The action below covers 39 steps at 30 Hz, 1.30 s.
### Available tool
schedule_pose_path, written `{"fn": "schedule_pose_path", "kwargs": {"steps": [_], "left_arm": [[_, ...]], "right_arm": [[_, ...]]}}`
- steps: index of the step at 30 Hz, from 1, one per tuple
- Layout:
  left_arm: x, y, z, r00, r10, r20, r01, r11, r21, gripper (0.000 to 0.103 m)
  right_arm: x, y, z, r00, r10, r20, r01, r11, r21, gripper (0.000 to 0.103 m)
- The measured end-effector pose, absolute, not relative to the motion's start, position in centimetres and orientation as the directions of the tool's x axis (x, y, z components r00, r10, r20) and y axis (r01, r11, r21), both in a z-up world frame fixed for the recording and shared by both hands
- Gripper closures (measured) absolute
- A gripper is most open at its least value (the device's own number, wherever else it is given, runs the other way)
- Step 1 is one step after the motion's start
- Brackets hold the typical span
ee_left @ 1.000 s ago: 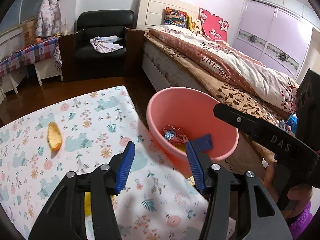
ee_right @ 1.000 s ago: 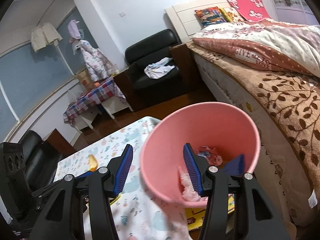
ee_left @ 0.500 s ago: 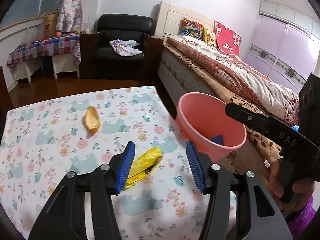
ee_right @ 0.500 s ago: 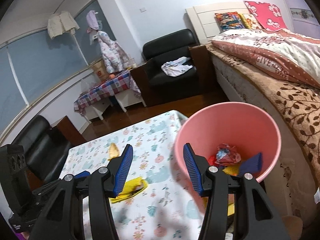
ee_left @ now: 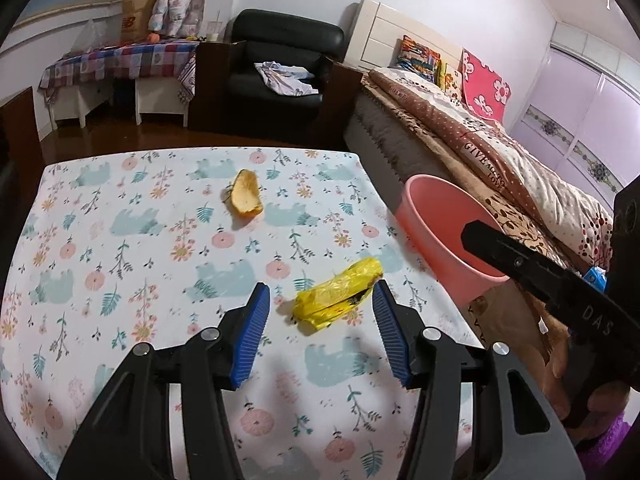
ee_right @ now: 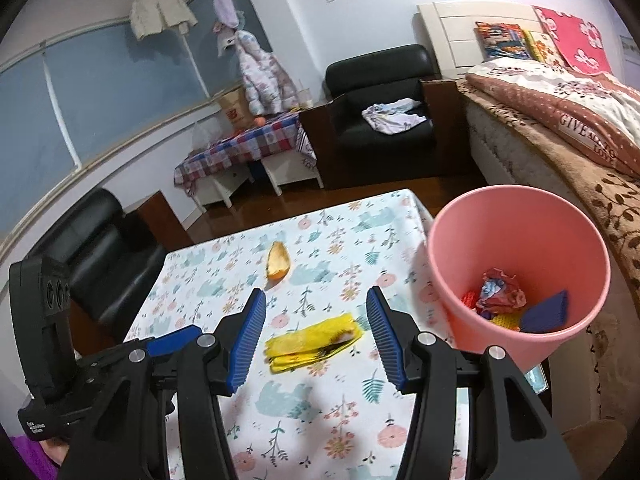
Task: Collect trash
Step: 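Move both tools back over the yellow packet and yellow peel on the table, then lower the left gripper onto the yellow packet and close it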
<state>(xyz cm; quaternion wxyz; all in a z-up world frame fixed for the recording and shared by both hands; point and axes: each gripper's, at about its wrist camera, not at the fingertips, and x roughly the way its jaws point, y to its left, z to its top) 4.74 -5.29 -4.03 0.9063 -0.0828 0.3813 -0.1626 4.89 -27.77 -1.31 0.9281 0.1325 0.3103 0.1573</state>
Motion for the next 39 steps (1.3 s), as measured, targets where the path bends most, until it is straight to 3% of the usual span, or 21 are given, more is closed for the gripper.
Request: {"fn": "schedule_pose_path", "kwargs": {"steps": [17,31,39], "left_arm": [[3.5,-3.6,-4.6,0.648,-0.397,-0.65,0.276,0.918,-0.285,0.049],[4.0,-3.7,-7.0,0.568,-0.427,-0.704,0.295,0.904,-0.31,0.049],[6.6,-6.7,-6.5,0.565,-0.431,-0.703,0.42,0.884,-0.205,0.049]], "right_arm": [[5.6,-27.1,-2.5,0.726,0.376,-0.576,-0.196,0.916,0.35,0.051],[6.5,-29.5,-5.0,0.688,0.355,-0.633,-0.13,0.919,0.373,0.051],[7.3,-29.9,-5.9,0.667,0.367,-0.649,-0.113,0.91,0.399,0.051]]}}
